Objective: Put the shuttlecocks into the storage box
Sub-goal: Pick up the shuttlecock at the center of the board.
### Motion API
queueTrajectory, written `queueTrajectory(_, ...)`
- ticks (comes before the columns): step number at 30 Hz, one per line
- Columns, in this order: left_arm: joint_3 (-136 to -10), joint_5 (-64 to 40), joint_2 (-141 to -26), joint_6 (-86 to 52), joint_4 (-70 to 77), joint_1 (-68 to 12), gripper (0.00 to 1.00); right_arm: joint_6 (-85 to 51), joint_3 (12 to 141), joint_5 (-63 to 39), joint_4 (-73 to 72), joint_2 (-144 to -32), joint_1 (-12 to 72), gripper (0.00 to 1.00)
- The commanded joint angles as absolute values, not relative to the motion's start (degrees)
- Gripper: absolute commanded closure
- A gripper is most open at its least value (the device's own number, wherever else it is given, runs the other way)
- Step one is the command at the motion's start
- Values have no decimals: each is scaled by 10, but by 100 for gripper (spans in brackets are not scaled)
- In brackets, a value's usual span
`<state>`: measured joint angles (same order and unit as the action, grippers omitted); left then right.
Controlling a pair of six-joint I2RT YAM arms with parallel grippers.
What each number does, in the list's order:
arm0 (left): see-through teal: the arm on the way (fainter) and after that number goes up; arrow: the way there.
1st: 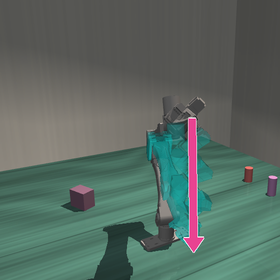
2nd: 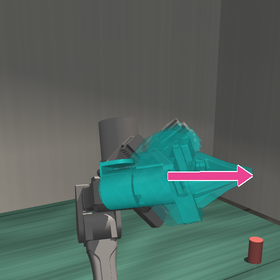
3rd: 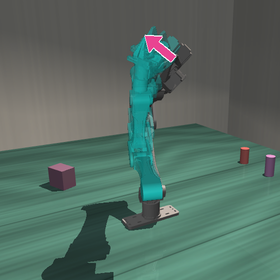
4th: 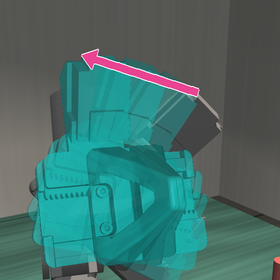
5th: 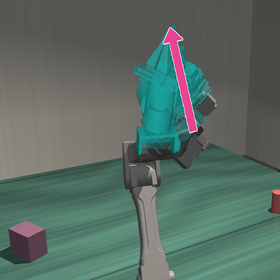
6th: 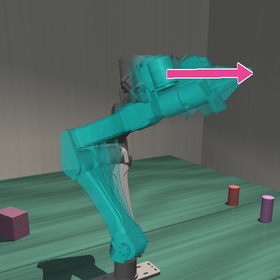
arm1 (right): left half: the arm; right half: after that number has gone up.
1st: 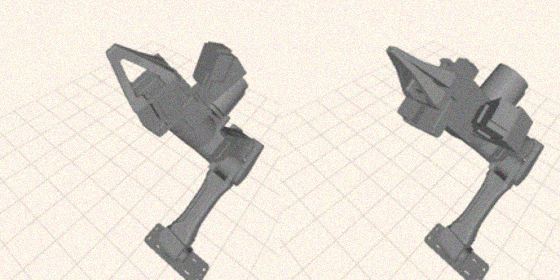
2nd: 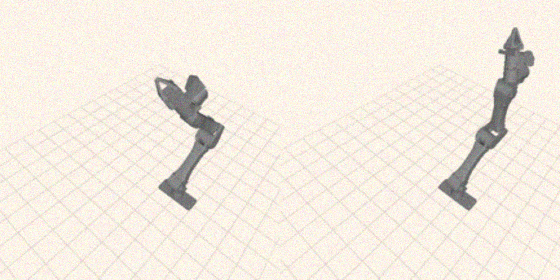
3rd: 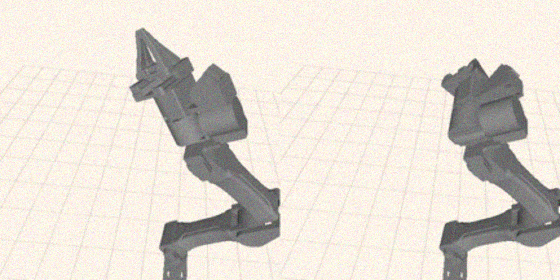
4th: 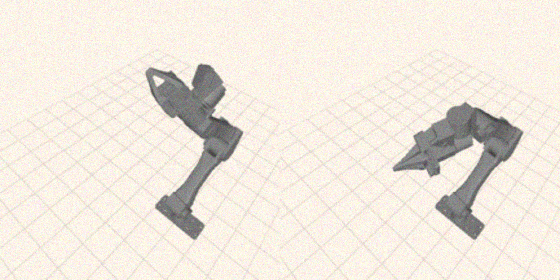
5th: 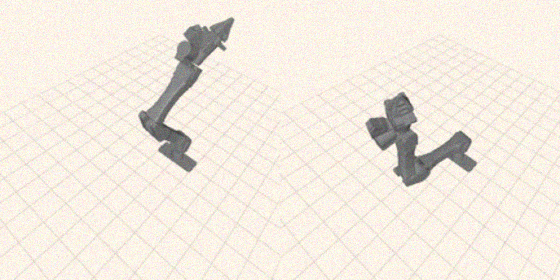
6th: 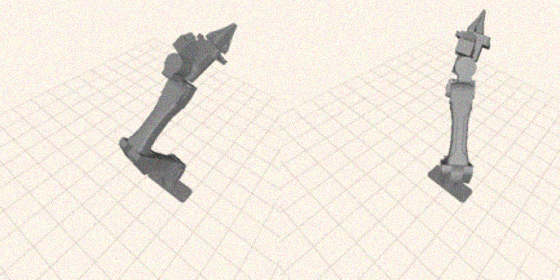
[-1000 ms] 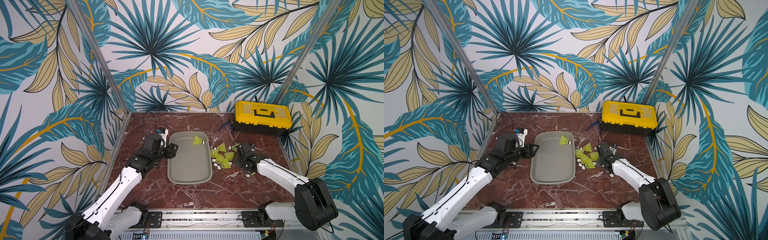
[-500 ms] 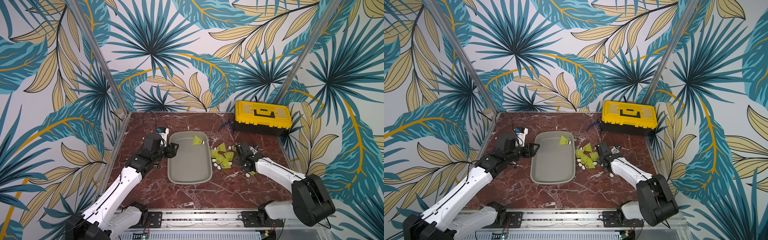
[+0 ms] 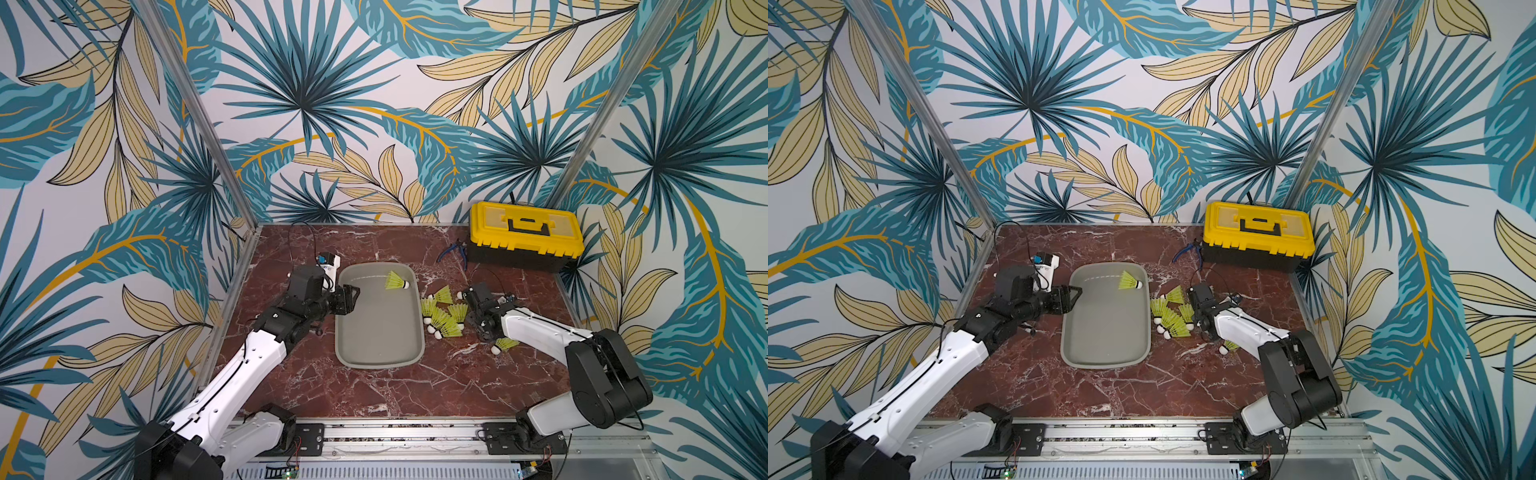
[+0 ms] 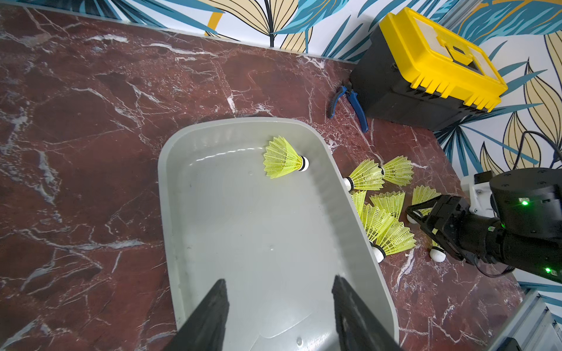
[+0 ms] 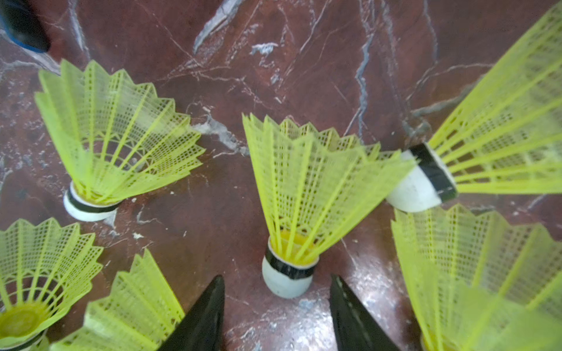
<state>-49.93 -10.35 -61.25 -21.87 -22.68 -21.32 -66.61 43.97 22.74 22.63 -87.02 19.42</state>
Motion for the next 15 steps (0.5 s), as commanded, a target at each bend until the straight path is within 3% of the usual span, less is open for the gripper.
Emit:
queueTrajectory(1, -499, -109, -617, -207, -209, -210, 42, -690, 452, 238, 246, -886, 190, 47)
queueTrajectory(15, -500, -112, -621, -196, -209, -206, 42, -715, 472, 254, 276, -905, 187, 56)
